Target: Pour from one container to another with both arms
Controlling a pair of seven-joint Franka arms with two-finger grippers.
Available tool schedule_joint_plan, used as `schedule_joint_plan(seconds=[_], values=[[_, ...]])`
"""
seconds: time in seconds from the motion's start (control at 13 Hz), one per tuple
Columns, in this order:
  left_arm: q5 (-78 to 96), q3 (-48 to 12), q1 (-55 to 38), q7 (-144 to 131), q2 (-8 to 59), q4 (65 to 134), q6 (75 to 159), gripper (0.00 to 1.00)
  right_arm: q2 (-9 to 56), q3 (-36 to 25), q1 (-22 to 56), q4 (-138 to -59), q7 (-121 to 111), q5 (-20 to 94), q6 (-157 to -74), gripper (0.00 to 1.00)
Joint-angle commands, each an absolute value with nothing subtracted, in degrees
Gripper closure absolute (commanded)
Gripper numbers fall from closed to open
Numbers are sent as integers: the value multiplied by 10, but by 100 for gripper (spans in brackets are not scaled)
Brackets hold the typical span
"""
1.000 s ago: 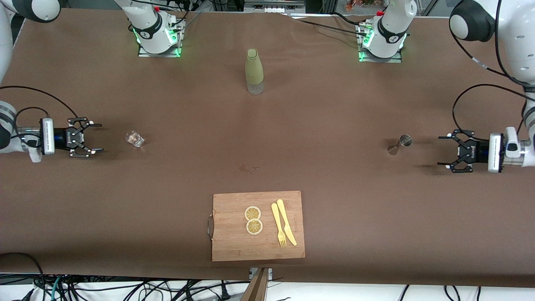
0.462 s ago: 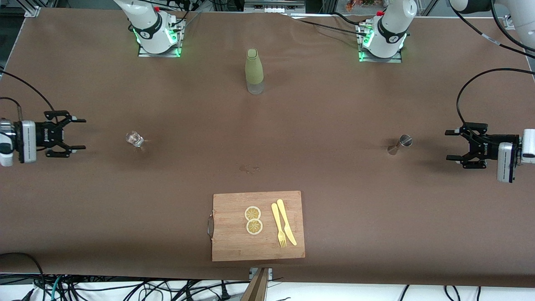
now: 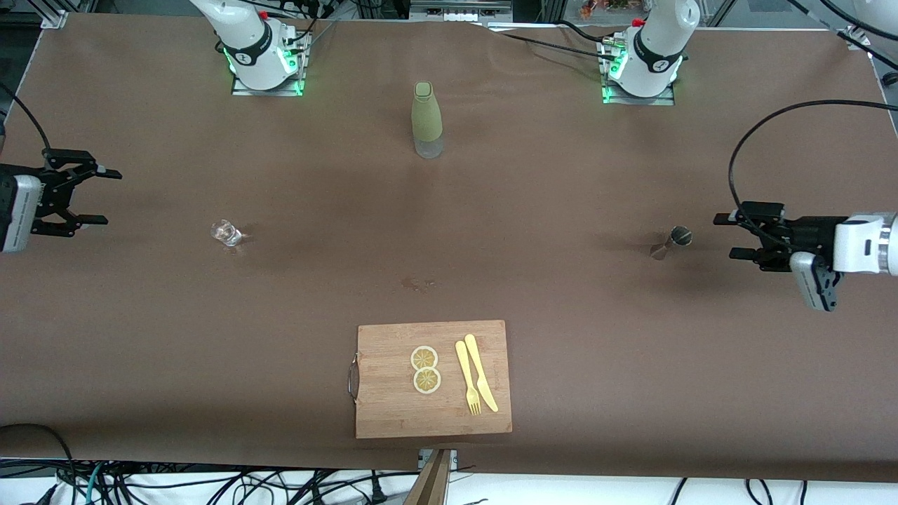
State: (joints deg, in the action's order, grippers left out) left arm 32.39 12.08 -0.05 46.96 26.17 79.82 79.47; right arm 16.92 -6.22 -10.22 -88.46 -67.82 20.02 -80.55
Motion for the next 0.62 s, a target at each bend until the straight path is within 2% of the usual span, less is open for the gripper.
schedule_joint_plan(seconds=[0.0, 0.31, 0.54], values=[[248, 103, 1, 448, 240, 788, 838, 0, 114, -65, -59, -906, -550, 144, -815, 0], [201, 102, 3, 476, 214, 791, 880, 0, 56, -65, -28, -928, -364, 73, -826, 0], [200, 102, 2, 416, 183, 786, 878, 0, 33, -66, 10, -947, -180, 52, -817, 0]])
